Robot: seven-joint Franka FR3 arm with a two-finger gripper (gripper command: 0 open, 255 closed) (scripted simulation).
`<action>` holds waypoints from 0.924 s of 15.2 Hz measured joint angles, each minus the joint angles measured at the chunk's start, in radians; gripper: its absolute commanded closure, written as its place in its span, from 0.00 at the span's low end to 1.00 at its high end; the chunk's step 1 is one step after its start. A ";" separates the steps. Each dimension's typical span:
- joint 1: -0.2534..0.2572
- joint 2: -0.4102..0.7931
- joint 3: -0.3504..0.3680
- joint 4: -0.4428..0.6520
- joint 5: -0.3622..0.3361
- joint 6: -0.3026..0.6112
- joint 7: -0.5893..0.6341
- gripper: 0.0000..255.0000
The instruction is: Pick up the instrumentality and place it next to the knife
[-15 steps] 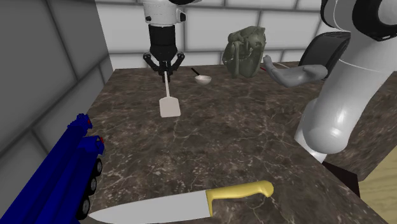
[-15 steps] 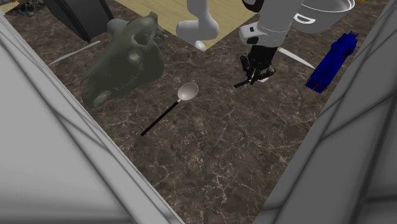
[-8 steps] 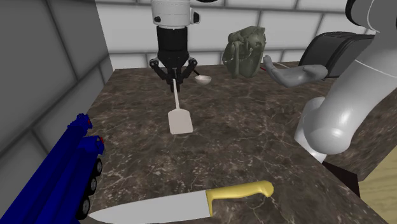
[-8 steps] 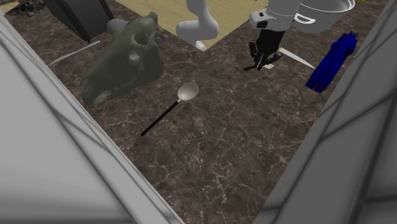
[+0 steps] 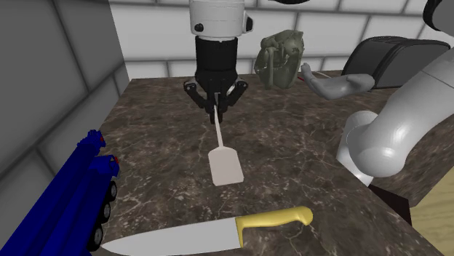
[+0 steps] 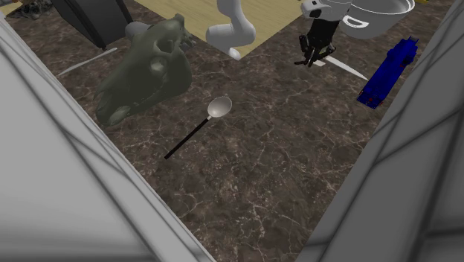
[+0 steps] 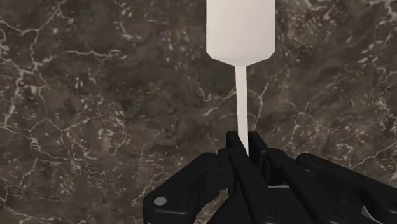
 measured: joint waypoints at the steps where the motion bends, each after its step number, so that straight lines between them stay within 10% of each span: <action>1: 0.003 -0.006 0.003 -0.013 0.004 0.007 0.003 1.00; 14: 0.015 -0.018 0.023 -0.184 0.021 0.166 0.008 1.00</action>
